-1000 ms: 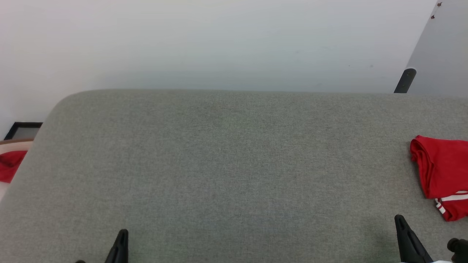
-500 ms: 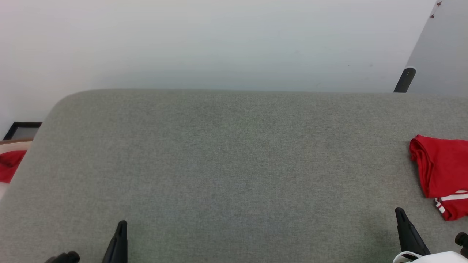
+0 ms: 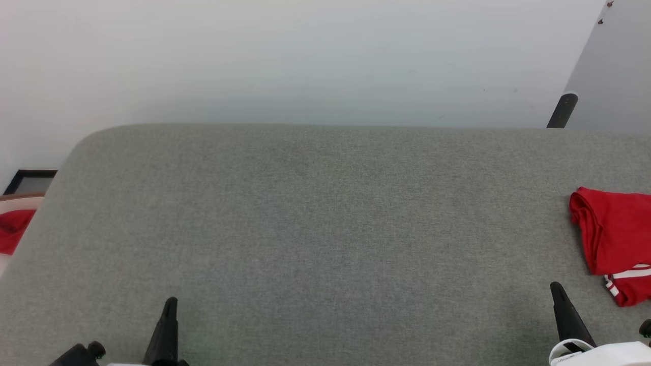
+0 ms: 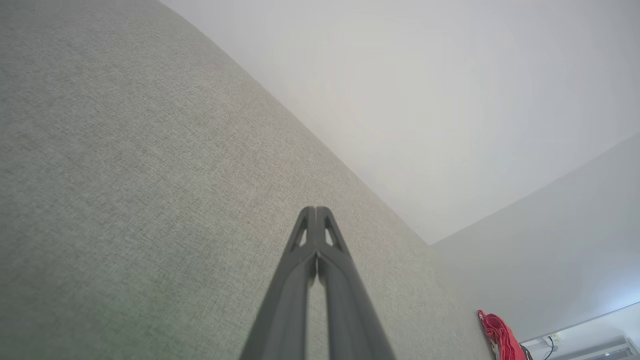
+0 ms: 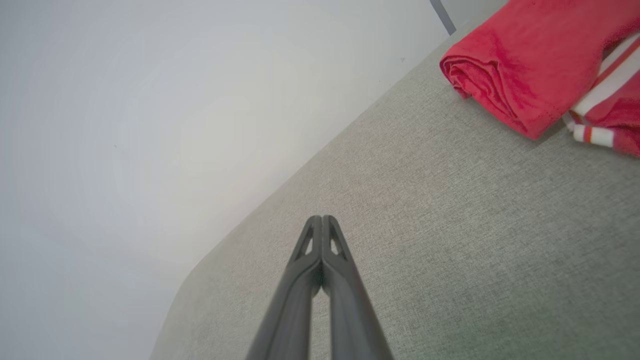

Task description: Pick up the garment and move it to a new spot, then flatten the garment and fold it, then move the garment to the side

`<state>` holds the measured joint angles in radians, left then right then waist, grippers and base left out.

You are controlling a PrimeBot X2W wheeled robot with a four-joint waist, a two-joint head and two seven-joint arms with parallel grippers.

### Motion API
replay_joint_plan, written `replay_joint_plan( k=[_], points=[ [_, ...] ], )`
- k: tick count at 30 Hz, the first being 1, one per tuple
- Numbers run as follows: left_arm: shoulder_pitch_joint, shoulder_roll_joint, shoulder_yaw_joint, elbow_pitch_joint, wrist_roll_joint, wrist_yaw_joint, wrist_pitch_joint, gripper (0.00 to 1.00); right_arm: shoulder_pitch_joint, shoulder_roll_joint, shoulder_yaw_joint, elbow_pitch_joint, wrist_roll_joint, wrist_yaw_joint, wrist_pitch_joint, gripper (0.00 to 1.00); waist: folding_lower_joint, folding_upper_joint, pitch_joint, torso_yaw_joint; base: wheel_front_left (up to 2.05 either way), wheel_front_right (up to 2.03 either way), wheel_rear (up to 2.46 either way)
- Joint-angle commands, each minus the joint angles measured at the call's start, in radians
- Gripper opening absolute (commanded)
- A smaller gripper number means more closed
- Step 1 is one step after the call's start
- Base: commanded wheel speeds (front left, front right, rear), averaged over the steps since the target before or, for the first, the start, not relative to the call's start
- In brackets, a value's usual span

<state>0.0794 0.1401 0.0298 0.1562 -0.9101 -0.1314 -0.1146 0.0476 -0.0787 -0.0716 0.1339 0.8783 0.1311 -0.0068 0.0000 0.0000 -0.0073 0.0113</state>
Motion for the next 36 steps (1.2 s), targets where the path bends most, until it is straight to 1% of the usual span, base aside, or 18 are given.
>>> replay_joint_plan(
  k=[1,15,36],
  points=[
    [-0.026,0.003,0.006,-0.005,-0.035,0.001,0.007,0.0,-0.03,0.0,-0.006,-0.005,0.038,0.0,0.007,0.0,0.0,0.0,0.0,0.0,0.0,0.0,0.0],
    [-0.063,-0.014,0.018,0.015,-0.188,0.001,0.051,0.0,-0.059,0.006,-0.014,0.02,0.192,0.0,0.032,0.0,0.0,0.0,0.002,-0.002,0.0,0.0,0.0],
    [-0.108,-0.034,0.034,0.039,-0.372,0.001,0.107,0.0,-0.094,0.013,-0.024,0.052,0.38,0.0,0.063,0.0,0.0,0.0,0.004,-0.005,0.0,0.0,0.0]
  ],
)
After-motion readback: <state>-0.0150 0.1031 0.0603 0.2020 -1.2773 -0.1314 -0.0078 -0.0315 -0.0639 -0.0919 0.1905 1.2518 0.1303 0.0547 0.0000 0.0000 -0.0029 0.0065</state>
